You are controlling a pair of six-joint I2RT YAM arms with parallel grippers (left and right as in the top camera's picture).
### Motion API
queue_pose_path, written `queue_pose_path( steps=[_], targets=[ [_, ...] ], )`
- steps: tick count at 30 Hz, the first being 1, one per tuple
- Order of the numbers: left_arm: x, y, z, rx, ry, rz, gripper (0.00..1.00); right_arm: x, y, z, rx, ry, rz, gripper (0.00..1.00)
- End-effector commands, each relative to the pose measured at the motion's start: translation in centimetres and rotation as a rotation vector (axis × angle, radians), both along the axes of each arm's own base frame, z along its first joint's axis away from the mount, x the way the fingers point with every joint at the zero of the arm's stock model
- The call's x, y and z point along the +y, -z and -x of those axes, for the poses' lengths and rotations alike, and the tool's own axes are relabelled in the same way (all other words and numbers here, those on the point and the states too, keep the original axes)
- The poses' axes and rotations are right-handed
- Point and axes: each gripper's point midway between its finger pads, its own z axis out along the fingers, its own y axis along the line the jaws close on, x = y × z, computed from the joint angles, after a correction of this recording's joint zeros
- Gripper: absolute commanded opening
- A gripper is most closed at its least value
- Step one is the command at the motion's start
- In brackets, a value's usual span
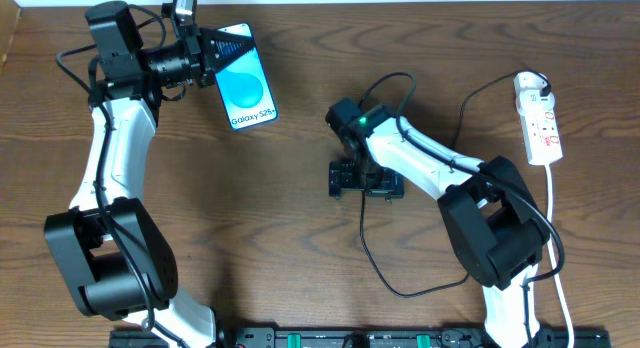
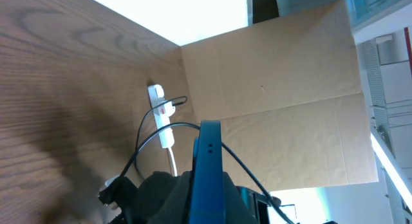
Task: Plug charger to phone and switch on socket
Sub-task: 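Move the right gripper to the black cable's plug end and grasp it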
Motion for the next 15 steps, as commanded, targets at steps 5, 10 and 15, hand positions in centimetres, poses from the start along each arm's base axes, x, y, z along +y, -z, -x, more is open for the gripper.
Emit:
queue_pose_path(
  steps=[5,10,15],
  targets=[
    [-0.2,-1.2,0.8,-0.035,0.018,0.002,0.08,0.2,0.4,0.4,-0.001,0.033,0.015,0.79],
    [-0.1,-1.2,0.8,-0.034,0.018,0.002,0.07,-0.2,0.8,0.8,0.008,0.045,0.03,0.7],
    [-0.1,-1.2,0.8,-0.034,0.018,0.002,0.07,-0.3,1.7,1.0,0.012,0.051,0.034,0.55]
  ],
)
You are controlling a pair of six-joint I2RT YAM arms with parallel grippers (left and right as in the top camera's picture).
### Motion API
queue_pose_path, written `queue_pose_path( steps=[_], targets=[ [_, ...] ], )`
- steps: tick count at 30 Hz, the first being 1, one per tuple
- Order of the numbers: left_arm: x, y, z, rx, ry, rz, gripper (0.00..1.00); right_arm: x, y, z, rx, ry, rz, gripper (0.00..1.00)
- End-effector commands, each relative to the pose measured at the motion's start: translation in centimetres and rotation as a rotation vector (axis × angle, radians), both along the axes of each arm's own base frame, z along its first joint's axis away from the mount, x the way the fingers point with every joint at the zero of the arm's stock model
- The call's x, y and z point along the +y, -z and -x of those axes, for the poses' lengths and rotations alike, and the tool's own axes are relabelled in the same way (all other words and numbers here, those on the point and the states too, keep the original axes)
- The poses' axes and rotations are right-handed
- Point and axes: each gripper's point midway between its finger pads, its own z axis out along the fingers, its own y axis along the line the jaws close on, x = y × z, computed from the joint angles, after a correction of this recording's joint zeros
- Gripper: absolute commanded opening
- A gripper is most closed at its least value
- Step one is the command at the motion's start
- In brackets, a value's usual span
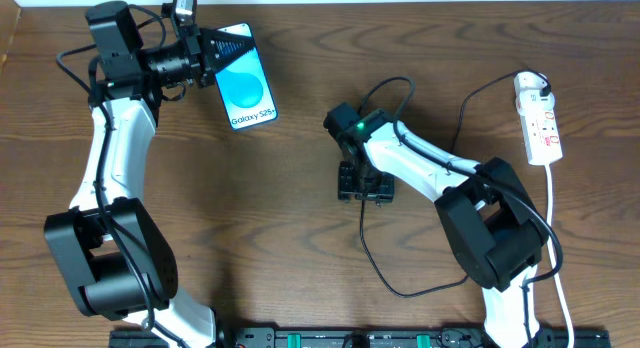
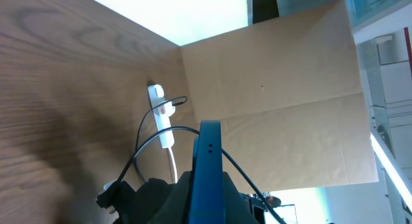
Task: Plug charger to phone and switch on socket
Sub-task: 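Move the right gripper to the black cable's plug end and grasp it, then lift the cable plug with the right gripper toward the phone's bottom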
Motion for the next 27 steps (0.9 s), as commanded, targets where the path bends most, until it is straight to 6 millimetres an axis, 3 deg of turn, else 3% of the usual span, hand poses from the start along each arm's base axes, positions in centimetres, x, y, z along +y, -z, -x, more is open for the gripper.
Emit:
queue_pose_path(
  steps=[1,6,10,15,16,24,27],
  targets=[
    [-0.1,-1.2,0.8,-0.035,0.018,0.002,0.07,-0.2,1.1,0.5,0.009,0.01,0.012,0.55],
    [-0.1,-1.2,0.8,-0.035,0.018,0.002,0.07,-0.1,1.2,0.3,0.002,0.009,0.007,0.49],
    [-0.1,-1.2,0.8,-0.035,0.018,0.002,0.07,0.1,1.2,0.1,-0.009,0.009,-0.001,0.38],
    [-0.2,-1.2,0.8,-0.035,0.018,0.002,0.07,0.2,1.2,-0.1,-0.013,0.009,-0.005,0.04],
    [-0.2,-1.2,0.8,-0.035,0.018,0.002,0.07,0.2,1.2,-0.1,-0.013,0.009,-0.005,0.01],
    [-0.2,-1.2,0.8,-0.035,0.018,0.002,0.07,-0.1,1.2,-0.6,-0.016,0.013,-0.015,0.01],
    [-0.2,-1.2,0.8,-0.035,0.018,0.002,0.07,0.7,0.9,-1.0,0.006,-0.028,-0.121,0.01]
  ],
)
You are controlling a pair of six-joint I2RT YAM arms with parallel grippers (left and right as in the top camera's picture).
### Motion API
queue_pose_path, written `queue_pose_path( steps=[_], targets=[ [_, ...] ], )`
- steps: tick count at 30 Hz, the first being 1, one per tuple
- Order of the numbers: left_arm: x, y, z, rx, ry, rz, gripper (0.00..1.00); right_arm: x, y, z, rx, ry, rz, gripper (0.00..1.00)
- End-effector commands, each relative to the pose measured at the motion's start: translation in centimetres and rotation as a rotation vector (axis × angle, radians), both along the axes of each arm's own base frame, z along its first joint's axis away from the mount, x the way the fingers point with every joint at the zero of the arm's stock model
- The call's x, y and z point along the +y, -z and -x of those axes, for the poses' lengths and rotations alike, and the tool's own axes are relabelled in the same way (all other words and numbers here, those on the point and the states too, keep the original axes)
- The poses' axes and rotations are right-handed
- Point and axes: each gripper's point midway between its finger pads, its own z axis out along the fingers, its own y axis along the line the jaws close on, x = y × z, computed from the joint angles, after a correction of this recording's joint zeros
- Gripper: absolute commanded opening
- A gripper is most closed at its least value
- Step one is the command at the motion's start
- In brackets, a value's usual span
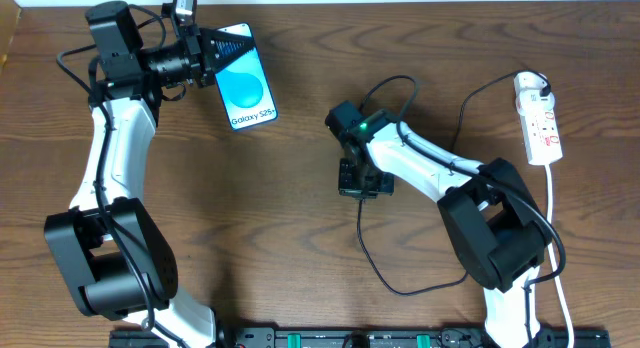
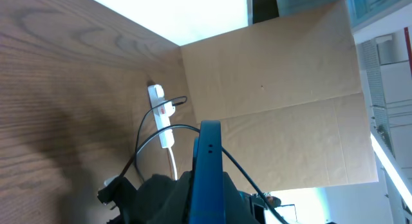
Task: Plug charger to phone and switch on socket
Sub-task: 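Lift the cable plug with the right gripper toward the phone's bottom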
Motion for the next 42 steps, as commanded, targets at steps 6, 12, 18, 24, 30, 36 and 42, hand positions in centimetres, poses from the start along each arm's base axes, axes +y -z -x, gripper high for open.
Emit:
queue_pose_path(
  steps=[6,12,18,24,30,36,42],
  targets=[
    [-0.1,-1.2,0.8,-0.035,0.018,0.002,0.08,4.9,-2.5,-3.0,-0.002,-0.189,-0.565,0.01],
    [0.0,-1.0,0.5,-0.033,0.001,-0.006,0.07,6.7,-8.3,-7.3,-0.157,-0.276,-0.98,0.01],
    [0.0,-0.1,-1.1,-0.022,-0.093,-0.061,0.07,7.0,-13.0,-10.5,-0.338,-0.37,-1.192,0.01],
    [0.0,-1.2,-2.0,-0.032,-0.13,-0.046,0.07,7.6,-15.8,-11.2,-0.424,-0.444,-1.286,0.01],
    [0.2,-5.7,-2.8,-0.121,-0.153,0.037,0.07,8.0,-19.3,-10.2,-0.421,-0.542,-1.429,0.01],
    [0.4,-8.2,-3.0,-0.162,-0.178,0.09,0.07,8.0,-21.9,-9.3,-0.407,-0.618,-1.506,0.01],
    [0.4,-9.5,-2.7,-0.2,-0.176,0.11,0.07,8.2,-24.0,-8.5,-0.382,-0.648,-1.538,0.01]
  ],
)
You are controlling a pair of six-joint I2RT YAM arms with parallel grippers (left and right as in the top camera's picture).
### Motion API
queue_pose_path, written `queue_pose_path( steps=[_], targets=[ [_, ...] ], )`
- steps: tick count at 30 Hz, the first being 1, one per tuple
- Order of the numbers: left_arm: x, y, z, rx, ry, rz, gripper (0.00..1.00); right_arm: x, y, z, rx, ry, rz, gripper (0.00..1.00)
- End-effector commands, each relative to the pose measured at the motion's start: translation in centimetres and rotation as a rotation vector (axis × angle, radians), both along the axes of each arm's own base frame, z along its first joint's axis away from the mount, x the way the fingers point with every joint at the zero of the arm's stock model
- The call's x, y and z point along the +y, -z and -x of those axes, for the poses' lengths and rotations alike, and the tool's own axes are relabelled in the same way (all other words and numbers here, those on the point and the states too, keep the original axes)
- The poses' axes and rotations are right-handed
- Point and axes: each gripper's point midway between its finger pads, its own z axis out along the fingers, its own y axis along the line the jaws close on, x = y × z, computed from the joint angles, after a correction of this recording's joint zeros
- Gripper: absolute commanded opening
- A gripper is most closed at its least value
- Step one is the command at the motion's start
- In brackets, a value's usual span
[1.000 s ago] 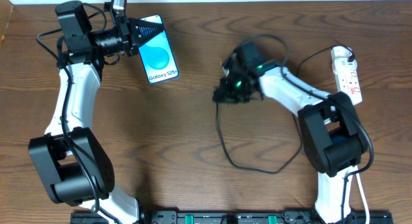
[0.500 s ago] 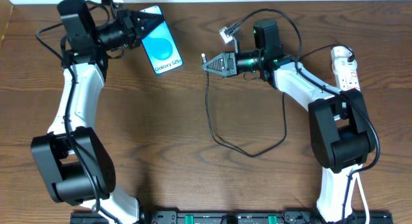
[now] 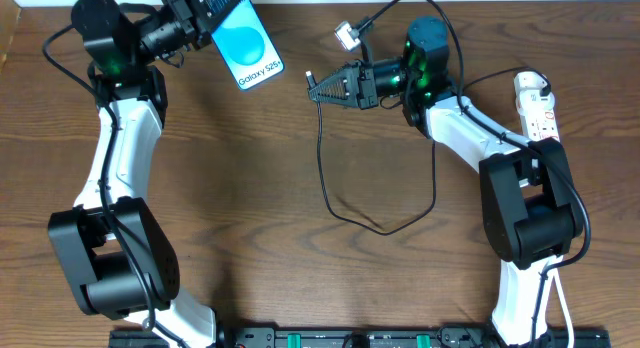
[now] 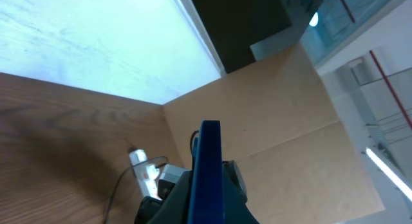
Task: Plug charger to phone and switch on socket
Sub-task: 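Lift the cable plug with the right gripper toward the phone's bottom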
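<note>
The blue Galaxy phone point(image 3: 245, 50) hangs in the air at the far left, with my left gripper point(image 3: 211, 6) shut on its top end. In the left wrist view the phone point(image 4: 209, 169) shows edge-on. My right gripper point(image 3: 326, 88) is raised at the far middle and points left at the phone. It is shut on the plug end of the black charger cable point(image 3: 321, 148), and the plug tip point(image 3: 309, 78) stands a short gap from the phone's lower end. The white power strip point(image 3: 538, 118) lies at the far right, its switch too small to read.
The cable's slack hangs down and loops over the middle of the wooden table point(image 3: 250, 218). A white lead point(image 3: 553, 208) runs from the strip along the right edge. A cardboard wall point(image 4: 277, 114) stands behind the table in the left wrist view.
My right gripper was down on the table at the cable's end. Now it is up in the air with the plug, pointing at the phone. The phone has moved farther back and tilted.
My left gripper held the phone aloft at the far left throughout. My right gripper stayed low over the cable's end at mid-table, turned differently at each moment. Now it holds the plug raised beside the phone, which sits higher and farther back.
</note>
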Motion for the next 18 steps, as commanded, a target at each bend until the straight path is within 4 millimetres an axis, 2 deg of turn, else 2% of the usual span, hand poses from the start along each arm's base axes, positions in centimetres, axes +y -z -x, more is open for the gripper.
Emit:
queue_pose_path(
  steps=[1,9,18],
  targets=[
    [0.1,-2.3,0.6,-0.007,-0.009,0.033,0.07,0.2,-0.4,1.1,0.139,-0.062,0.034,0.01],
    [0.1,-3.2,0.7,-0.072,-0.019,0.026,0.07,1.2,-1.6,3.4,0.114,-0.154,0.036,0.01],
    [0.4,-3.4,0.3,-0.101,-0.052,0.022,0.07,3.9,-2.0,6.2,0.094,-0.228,0.031,0.01]
  ],
)
